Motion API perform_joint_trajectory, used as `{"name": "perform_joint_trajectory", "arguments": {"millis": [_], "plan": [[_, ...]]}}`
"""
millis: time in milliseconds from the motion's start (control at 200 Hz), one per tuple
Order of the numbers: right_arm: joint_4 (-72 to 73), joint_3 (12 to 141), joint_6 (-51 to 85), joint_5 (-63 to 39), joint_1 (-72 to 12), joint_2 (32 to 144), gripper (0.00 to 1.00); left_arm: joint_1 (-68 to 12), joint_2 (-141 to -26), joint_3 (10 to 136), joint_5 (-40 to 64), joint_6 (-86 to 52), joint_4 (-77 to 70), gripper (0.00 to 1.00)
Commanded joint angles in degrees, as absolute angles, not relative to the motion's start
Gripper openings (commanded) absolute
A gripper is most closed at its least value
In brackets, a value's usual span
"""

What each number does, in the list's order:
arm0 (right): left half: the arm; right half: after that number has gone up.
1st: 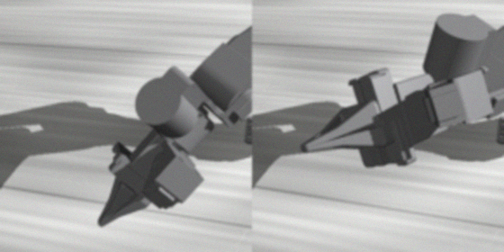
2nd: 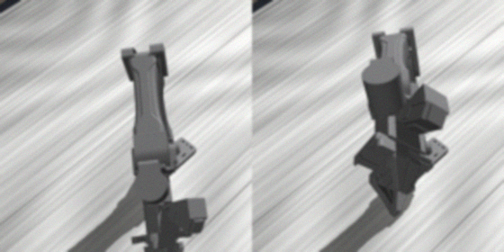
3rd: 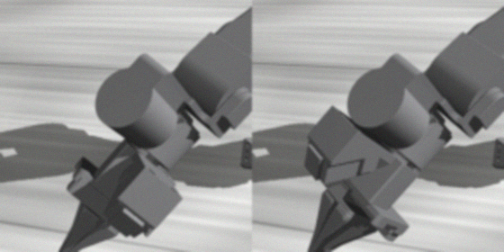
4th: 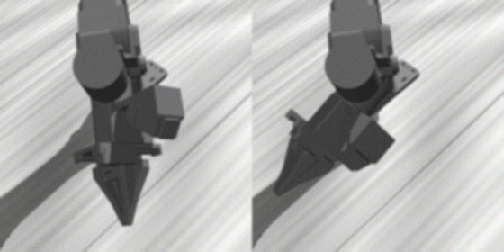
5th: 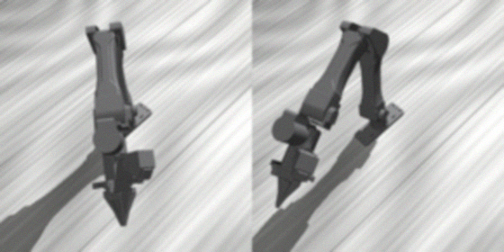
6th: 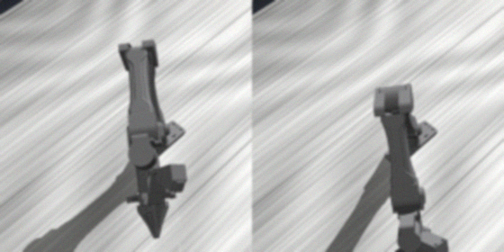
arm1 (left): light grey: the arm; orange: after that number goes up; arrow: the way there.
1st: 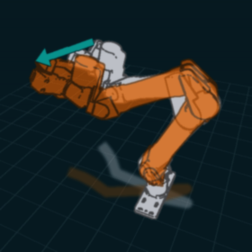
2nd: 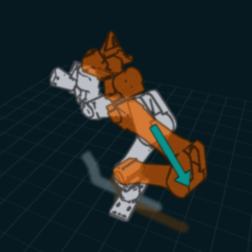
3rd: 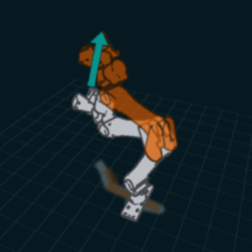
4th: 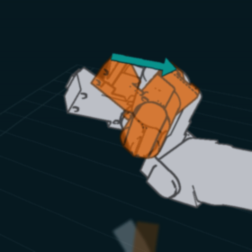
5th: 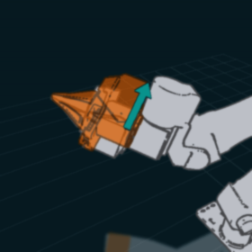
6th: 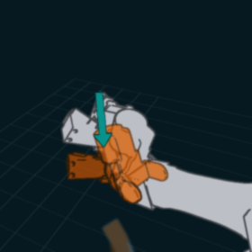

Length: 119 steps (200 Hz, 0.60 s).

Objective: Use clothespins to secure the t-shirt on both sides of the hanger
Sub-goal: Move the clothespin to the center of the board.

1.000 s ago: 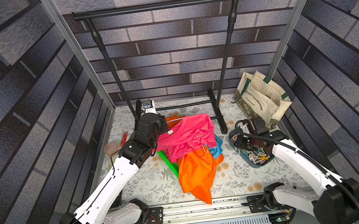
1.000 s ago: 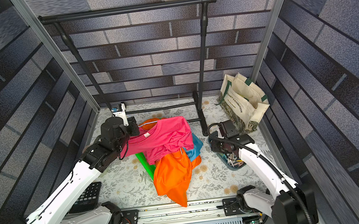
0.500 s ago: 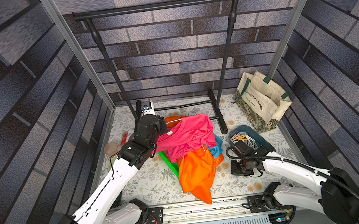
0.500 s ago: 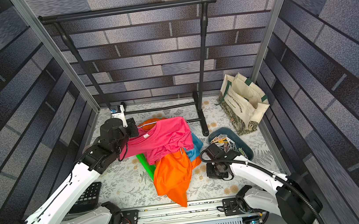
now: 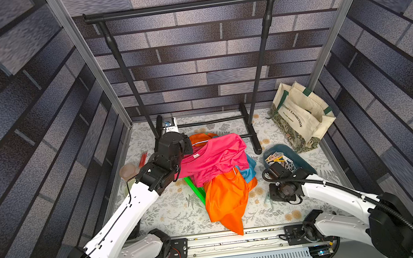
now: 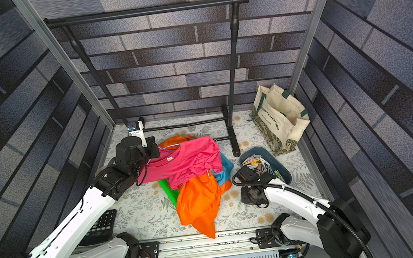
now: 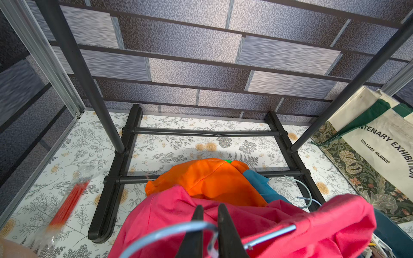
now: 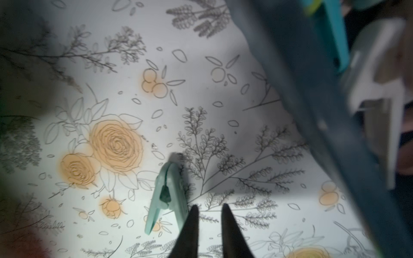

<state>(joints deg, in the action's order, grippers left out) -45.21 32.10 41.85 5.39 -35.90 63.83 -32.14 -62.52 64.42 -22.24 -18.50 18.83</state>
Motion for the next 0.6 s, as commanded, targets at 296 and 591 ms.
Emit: {"name": "perform_joint_trajectory", "arguments": {"millis": [296, 591], "plan": [[-48.0, 33.4, 44.9, 3.9, -36.3, 65.3, 0.0, -30.3, -63.1, 63.7, -20.3, -19.0, 18.3, 0.16], [-34.5, 28.0, 50.9, -3.6, -40.6, 74.3, 0.0, -29.4, -66.3, 64.8, -20.0, -19.3, 20.5, 0.33]]}}
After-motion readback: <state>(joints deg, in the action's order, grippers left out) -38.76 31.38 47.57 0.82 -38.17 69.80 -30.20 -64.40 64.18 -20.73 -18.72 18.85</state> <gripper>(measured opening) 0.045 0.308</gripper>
